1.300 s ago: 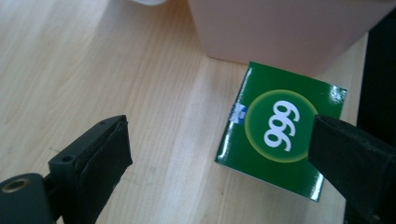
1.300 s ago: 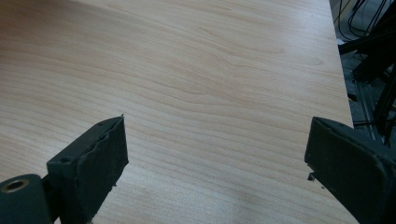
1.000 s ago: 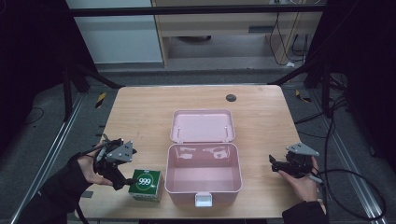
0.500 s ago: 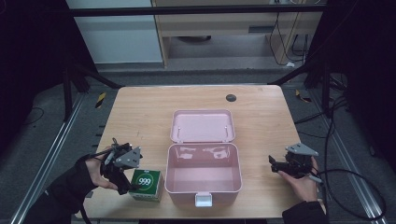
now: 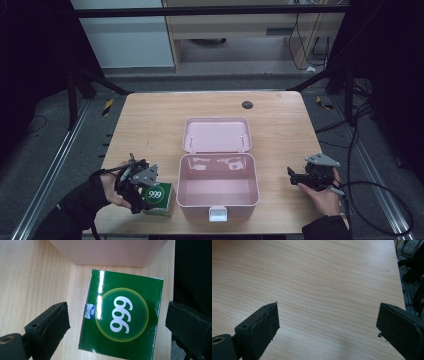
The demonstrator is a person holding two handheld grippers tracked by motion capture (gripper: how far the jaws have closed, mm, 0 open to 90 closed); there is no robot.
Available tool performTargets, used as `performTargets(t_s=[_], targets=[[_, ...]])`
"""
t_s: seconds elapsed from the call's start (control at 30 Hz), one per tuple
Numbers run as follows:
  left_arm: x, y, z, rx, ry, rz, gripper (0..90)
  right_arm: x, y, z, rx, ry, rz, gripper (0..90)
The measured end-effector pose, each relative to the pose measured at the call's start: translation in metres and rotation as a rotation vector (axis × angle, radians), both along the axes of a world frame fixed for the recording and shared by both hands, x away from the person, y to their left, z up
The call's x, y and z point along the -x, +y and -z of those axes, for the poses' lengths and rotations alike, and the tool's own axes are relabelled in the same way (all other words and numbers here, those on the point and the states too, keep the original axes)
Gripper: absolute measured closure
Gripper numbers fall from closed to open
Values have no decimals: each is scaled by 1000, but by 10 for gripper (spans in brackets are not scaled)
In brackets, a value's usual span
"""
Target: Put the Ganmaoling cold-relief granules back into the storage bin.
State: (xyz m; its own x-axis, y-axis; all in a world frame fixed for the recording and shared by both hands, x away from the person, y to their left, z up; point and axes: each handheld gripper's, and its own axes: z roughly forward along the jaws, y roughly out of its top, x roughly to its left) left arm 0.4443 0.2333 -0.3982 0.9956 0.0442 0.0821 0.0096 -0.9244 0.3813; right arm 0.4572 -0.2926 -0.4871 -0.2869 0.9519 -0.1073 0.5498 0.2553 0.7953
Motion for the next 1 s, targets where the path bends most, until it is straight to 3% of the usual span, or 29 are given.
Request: performTargets(t_s=[1.0], targets=[[-9,-9,36,-59,77,35,61,-2,2,4,11,30,-19,45]])
